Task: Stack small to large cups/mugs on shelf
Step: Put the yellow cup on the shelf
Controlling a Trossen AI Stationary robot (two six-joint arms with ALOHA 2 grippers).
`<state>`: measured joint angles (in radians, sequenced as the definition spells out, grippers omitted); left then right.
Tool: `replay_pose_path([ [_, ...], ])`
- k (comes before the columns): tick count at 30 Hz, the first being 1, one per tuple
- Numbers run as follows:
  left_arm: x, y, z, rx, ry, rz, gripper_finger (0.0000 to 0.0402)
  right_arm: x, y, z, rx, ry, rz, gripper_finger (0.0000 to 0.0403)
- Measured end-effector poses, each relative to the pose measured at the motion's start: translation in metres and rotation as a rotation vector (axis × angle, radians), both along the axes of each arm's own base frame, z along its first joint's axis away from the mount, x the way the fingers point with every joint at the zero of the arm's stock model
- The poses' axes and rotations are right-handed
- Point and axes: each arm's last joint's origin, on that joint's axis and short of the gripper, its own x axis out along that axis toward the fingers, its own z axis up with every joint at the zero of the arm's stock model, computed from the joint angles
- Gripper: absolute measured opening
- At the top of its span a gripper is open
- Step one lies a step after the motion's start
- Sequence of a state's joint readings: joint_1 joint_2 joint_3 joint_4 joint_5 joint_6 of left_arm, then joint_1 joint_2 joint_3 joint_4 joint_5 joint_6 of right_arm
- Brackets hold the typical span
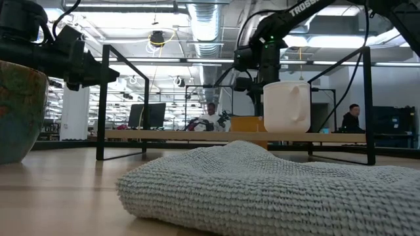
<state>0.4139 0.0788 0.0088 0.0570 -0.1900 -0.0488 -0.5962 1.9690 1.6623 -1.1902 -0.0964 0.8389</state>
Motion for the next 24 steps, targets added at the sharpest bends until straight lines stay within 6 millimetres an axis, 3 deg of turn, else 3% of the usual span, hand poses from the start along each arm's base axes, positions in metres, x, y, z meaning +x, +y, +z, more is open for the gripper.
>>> replay_pose_path([
  [11, 0.000, 0.000, 0.000, 0.000, 0.000, 0.000, 0.0171, 0.002, -0.001, 0.000, -0.038, 0.010, -0.139, 0.0234],
  [24, 0.000, 0.000, 0.000, 0.000, 0.000, 0.000, 0.0171, -0.005, 0.004, -0.034, -0.008, 0.043, -0.182, 0.0219],
])
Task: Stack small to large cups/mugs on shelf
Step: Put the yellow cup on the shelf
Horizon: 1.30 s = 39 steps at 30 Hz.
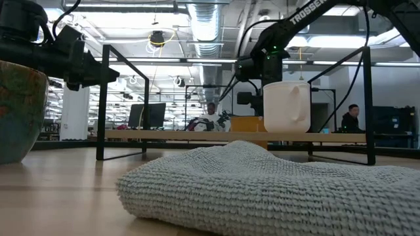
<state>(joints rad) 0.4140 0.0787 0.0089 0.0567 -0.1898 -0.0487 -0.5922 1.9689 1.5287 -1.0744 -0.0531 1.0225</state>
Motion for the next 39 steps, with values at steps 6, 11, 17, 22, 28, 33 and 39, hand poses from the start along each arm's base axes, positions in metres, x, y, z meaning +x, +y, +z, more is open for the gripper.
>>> replay_pose_path([
  [6, 0.000, 0.000, 0.000, 0.000, 0.000, 0.000, 0.0171, 0.004, -0.003, 0.000, -0.027, -0.042, 0.000, 0.0152],
  [11, 0.000, 0.000, 0.000, 0.000, 0.000, 0.000, 0.0171, 0.004, -0.003, 0.000, -0.028, -0.043, 0.008, 0.0078],
  [17, 0.000, 0.000, 0.000, 0.000, 0.000, 0.000, 0.0171, 0.003, -0.007, 0.003, -0.034, -0.073, 0.052, 0.0028],
  [22, 0.000, 0.000, 0.000, 0.000, 0.000, 0.000, 0.0171, 0.002, -0.009, 0.002, -0.023, -0.084, 0.122, 0.0028],
  [28, 0.000, 0.000, 0.000, 0.000, 0.000, 0.000, 0.0171, 0.002, -0.008, 0.003, -0.018, -0.086, 0.207, 0.0028],
  [33, 0.000, 0.000, 0.000, 0.000, 0.000, 0.000, 0.0171, 0.005, -0.009, 0.009, -0.035, -0.089, 0.253, 0.0028],
  [39, 0.000, 0.000, 0.000, 0.000, 0.000, 0.000, 0.0171, 0.008, -0.011, 0.027, -0.044, -0.092, 0.316, 0.0028],
])
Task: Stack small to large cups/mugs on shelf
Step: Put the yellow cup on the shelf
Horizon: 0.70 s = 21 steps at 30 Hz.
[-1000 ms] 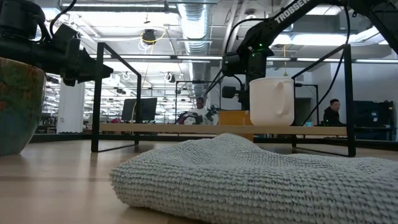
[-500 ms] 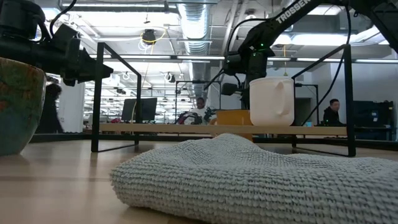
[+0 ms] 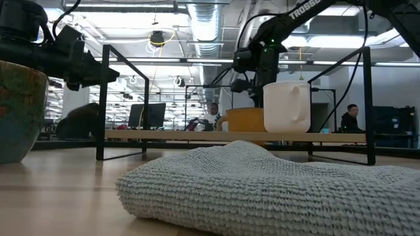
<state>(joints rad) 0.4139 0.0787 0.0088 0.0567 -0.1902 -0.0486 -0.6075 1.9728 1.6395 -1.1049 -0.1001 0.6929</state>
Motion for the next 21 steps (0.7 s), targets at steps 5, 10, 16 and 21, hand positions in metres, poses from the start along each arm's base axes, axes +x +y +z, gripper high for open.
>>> replay_pose_path([
  [5, 0.000, 0.000, 0.000, 0.000, 0.000, 0.000, 0.0171, 0.001, -0.001, 0.018, -0.014, -0.003, 0.068, 0.0028],
  [10, 0.000, 0.000, 0.000, 0.000, 0.000, 0.000, 0.0171, 0.001, 0.002, 0.041, -0.033, 0.000, 0.190, 0.0028],
  [16, 0.000, 0.000, 0.000, 0.000, 0.000, 0.000, 0.0171, 0.004, 0.014, 0.072, -0.107, 0.041, 0.429, 0.0028],
  [21, 0.000, 0.000, 0.000, 0.000, -0.001, 0.002, 0.0171, 0.008, 0.029, 0.096, -0.208, 0.086, 0.694, 0.0027],
])
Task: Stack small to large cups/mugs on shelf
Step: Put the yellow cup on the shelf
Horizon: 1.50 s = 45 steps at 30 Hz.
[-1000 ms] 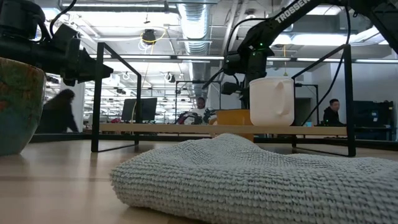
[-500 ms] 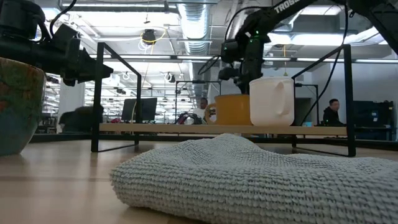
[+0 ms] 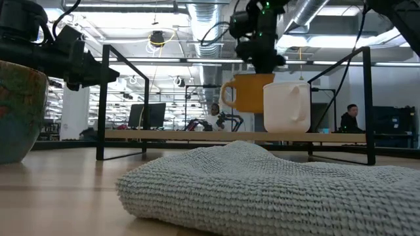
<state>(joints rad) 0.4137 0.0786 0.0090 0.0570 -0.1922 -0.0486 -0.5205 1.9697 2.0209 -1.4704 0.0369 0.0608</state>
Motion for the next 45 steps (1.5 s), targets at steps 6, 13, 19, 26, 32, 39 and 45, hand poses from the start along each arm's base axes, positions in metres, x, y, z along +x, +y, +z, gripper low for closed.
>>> replay_pose_path([
  [6, 0.000, 0.000, 0.000, -0.056, -0.038, 0.004, 0.0171, 0.012, 0.021, 0.016, -0.075, -0.014, 0.278, 0.0027],
  [13, 0.000, 0.000, 0.000, -0.075, -0.052, 0.005, 0.0171, 0.032, 0.051, 0.019, -0.164, -0.039, 0.551, 0.0027],
  [19, 0.000, 0.000, 0.000, -0.075, -0.052, 0.005, 0.0171, 0.045, 0.086, 0.019, -0.207, -0.035, 0.779, 0.0027],
  [26, 0.000, 0.000, 0.000, -0.082, -0.057, 0.006, 0.0171, 0.062, 0.124, 0.022, -0.338, -0.052, 1.045, 0.0027],
  [32, 0.000, 0.000, 0.000, -0.127, -0.089, 0.007, 0.0171, 0.073, 0.128, 0.003, -0.288, -0.011, 1.076, 0.0027],
  [39, 0.000, 0.000, 0.000, -0.132, -0.085, 0.007, 0.0171, 0.085, 0.125, -0.022, -0.239, 0.040, 1.082, 0.0027],
  [45, 0.001, 0.001, -0.002, -0.160, -0.082, 0.008, 0.0171, 0.088, 0.125, -0.034, -0.190, 0.075, 1.091, 0.0027],
])
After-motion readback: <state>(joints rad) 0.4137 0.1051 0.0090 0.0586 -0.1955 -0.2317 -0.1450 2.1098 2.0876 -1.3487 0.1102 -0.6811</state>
